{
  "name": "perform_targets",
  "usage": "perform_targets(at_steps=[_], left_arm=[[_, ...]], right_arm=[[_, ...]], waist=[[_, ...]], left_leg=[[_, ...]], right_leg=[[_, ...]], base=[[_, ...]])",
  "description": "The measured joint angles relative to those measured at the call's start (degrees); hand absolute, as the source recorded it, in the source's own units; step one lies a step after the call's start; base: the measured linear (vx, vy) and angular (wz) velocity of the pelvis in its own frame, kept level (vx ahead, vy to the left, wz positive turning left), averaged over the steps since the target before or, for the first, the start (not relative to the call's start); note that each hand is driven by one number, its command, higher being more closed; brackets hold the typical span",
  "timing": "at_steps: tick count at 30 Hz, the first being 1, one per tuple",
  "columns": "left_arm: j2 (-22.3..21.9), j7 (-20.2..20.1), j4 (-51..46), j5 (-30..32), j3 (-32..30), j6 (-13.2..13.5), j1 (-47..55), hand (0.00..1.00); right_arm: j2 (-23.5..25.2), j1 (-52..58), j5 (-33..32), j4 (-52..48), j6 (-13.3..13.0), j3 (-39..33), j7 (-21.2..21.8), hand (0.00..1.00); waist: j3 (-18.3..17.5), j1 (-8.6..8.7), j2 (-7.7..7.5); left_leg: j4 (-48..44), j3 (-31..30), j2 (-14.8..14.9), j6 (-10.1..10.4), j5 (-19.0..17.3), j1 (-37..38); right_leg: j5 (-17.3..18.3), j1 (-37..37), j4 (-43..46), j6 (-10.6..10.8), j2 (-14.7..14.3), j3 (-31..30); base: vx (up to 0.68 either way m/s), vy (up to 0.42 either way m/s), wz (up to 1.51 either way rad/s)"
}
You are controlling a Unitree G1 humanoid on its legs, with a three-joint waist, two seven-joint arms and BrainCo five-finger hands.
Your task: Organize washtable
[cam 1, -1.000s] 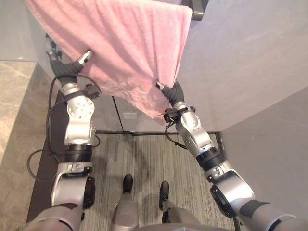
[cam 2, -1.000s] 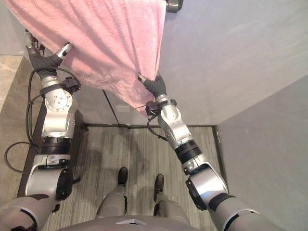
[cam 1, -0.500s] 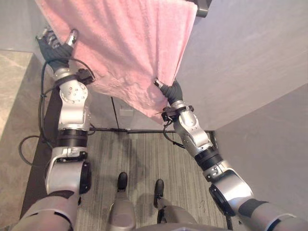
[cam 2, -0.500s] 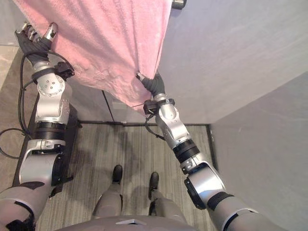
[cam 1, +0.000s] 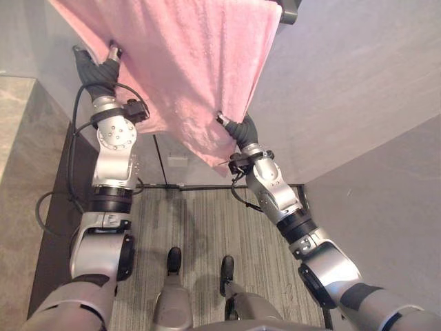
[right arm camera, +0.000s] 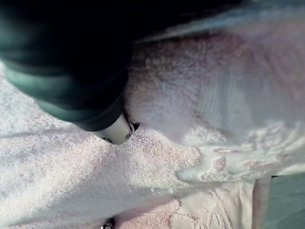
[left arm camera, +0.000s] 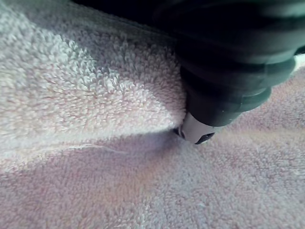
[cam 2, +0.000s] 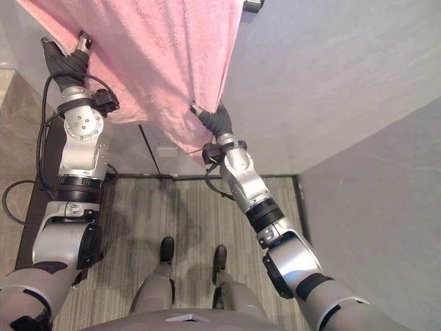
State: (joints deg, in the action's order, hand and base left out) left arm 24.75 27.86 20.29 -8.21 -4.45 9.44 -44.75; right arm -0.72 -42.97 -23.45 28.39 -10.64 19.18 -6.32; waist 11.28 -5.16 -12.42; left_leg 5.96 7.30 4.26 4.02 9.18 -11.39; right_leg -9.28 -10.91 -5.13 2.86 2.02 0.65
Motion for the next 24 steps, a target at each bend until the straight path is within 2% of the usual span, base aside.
perform_targets(at_steps=[7,13,21,24], left_arm=[[0.66,-2.72,-4.90,-0.02,-2.57,2.16,6.91,1.00],[2.91,-6.55,-5.86,-0.21,-2.98,3.81,10.88,1.00],[2.87,-10.67,-4.67,-0.50,-2.95,4.32,10.78,1.00],[2.86,-11.13,-4.07,-0.59,-2.95,4.21,10.81,1.00]], right_arm=[[-0.62,-1.24,2.06,0.94,0.39,-1.96,0.14,1.00],[-2.94,-3.95,4.49,3.37,2.56,-3.78,1.03,1.00],[-4.33,-9.86,4.40,10.35,4.30,-7.49,1.37,1.00],[-4.33,-11.28,4.40,11.97,5.06,-8.44,1.37,1.00]], waist=[[0.73,-0.23,1.59],[0.51,-0.56,3.40],[0.51,-0.58,4.00],[0.52,-0.57,4.76]], left_leg=[[0.02,-0.56,0.04,0.18,-0.35,0.09],[0.02,-0.79,-0.02,0.01,-0.07,0.15],[-0.09,-1.14,-0.04,-0.20,0.13,0.52],[-0.19,-1.26,-0.04,-0.21,0.13,0.63]], right_leg=[[0.20,0.29,0.00,-0.26,-0.02,0.31],[0.44,0.60,0.00,-0.57,0.01,0.95],[0.45,1.27,-0.01,-0.58,0.01,1.53],[0.45,1.48,-0.01,-0.57,0.01,1.64]], base=[[-0.03,0.001,0.02],[0.01,0.005,0.04],[0.01,0.000,0.03],[0.00,0.000,0.01]])
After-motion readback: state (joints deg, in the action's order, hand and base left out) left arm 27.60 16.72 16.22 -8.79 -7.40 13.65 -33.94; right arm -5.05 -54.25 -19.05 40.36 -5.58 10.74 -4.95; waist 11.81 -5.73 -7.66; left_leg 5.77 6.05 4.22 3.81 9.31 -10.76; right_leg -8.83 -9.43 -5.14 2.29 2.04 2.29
